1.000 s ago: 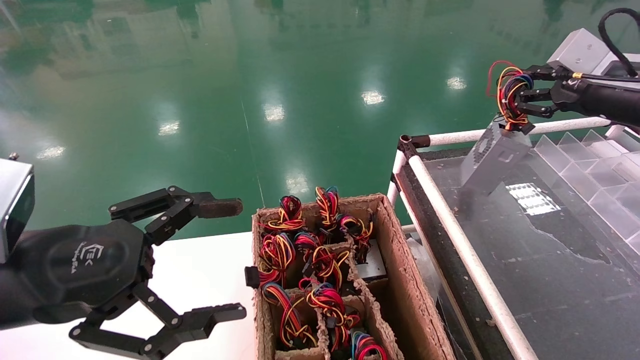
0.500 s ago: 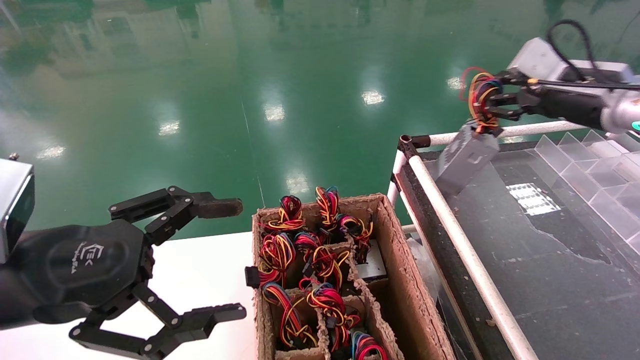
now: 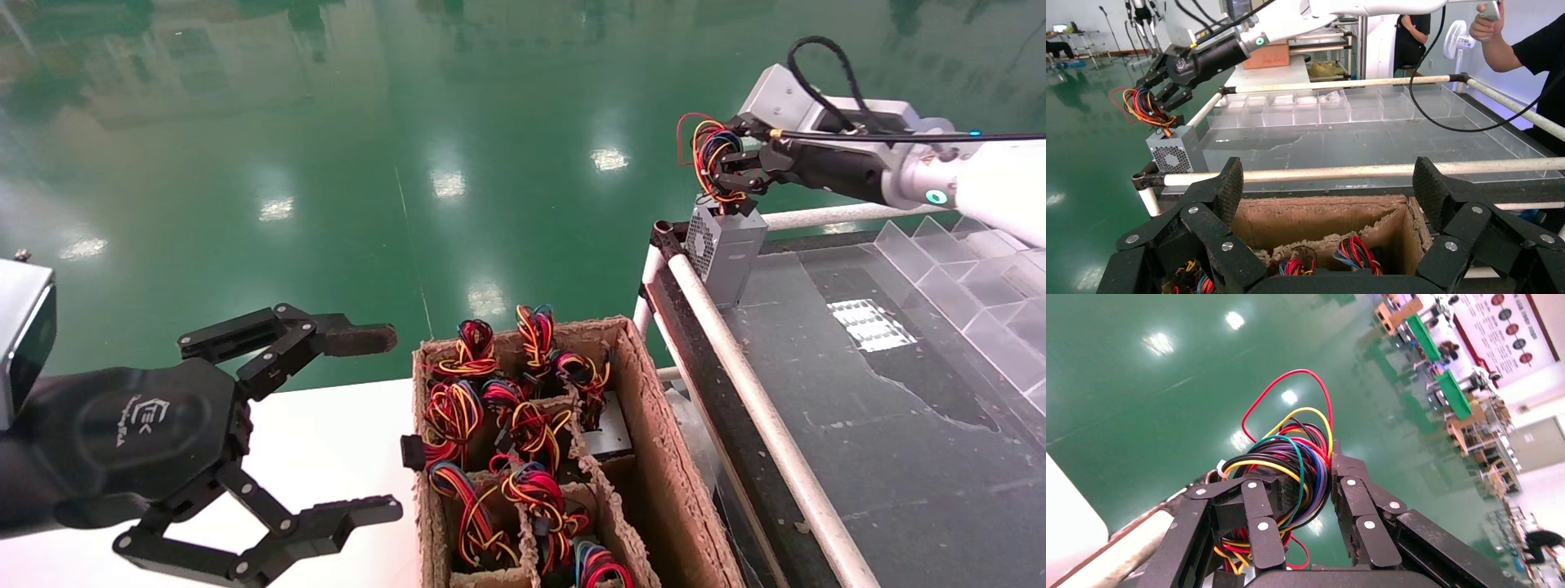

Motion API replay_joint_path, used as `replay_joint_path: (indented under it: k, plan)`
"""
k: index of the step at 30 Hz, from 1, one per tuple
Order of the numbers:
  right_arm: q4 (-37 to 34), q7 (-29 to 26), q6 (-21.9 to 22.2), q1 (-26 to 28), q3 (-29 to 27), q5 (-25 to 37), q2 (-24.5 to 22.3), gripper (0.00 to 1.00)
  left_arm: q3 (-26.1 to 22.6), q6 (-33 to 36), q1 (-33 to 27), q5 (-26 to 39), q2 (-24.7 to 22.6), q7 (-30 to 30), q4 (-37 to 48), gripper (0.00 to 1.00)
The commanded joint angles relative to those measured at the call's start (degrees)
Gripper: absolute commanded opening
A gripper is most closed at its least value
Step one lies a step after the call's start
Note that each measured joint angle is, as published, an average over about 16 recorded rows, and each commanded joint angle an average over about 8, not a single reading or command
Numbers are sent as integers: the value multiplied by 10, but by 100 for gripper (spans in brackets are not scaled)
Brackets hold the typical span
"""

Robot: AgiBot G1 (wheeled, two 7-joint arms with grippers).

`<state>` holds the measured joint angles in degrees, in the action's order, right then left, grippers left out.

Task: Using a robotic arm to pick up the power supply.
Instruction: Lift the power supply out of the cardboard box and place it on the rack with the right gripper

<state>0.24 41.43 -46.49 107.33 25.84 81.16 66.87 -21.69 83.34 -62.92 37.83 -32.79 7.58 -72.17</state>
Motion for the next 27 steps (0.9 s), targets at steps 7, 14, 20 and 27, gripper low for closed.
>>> replay_joint_path:
  k: [7,14,20,27]
  plan:
    - [-2,5,61,-9,2,2,22,0,0,0,0,0,0,0,0,100]
    - [-1,6,100,-11,-1,-2,37,0,0,0,0,0,0,0,0,100]
    - [1,7,117,-10,-3,-5,48,0,0,0,0,0,0,0,0,100]
    - [-1,9,123,-13,-3,-4,54,2,0,0,0,0,0,0,0,100]
